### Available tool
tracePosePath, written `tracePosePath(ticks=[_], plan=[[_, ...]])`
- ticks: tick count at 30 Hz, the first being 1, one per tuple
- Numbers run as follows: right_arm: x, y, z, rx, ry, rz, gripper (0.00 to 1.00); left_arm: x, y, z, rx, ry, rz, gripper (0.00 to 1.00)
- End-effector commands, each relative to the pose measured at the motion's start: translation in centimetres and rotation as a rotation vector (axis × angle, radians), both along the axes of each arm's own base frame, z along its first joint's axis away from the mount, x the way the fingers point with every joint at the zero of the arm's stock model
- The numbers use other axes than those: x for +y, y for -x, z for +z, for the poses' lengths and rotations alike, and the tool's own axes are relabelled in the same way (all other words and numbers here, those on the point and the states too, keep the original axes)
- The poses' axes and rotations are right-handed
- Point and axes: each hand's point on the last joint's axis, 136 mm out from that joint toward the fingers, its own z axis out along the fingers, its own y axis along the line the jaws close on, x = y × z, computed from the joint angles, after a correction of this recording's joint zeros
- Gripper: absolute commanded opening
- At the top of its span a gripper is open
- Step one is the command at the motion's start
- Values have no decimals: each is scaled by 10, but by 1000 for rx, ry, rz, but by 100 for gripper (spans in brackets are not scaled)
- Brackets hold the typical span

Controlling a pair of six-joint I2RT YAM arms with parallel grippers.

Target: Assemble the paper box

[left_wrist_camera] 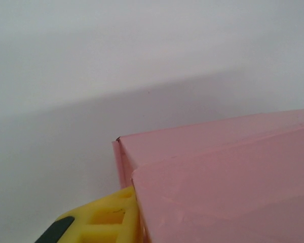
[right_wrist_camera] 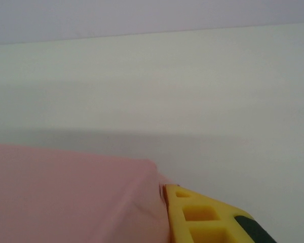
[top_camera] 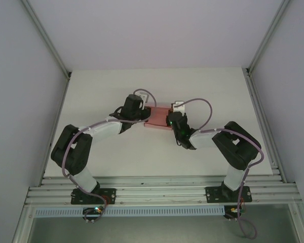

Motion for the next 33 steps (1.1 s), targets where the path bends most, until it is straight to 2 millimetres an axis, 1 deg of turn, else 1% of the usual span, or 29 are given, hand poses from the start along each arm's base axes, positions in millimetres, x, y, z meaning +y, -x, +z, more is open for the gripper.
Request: tracePosePath(ticks=[1,4,7,13,17,19,22,24,26,30,33], plan=[[10,15,-9,7,-24,23,18,-15,17,3,-14,39,-86,21],[9,25,-18,26,-8,20,19,-12,23,-6,6,17,-95,22],[10,31,-24,38,4,28,21,-8,27,-8,10,7,-93,23],[9,33,-30,59,16,30,20,-5,33,-6,-6,5,-96,23],[9,36,-34,80,13,32,23,-3,38,-12,14,-6,-104,28],[8,39,-37,95,20,38,25,-1,40,-15,24,-16,-102,29],[7,44,-41,116,25,54,31,0,44,-16,23,-27,-112,31],[6,47,-42,131,27,63,34,0,45,-12,13,-22,-114,35],[9,50,-41,147,28,80,37,0,46,-10,3,-22,-115,37],[9,53,-37,159,18,91,45,2,47,-6,-6,-37,-114,44],[6,56,-36,172,26,89,55,3,49,-3,-14,-47,-116,48]])
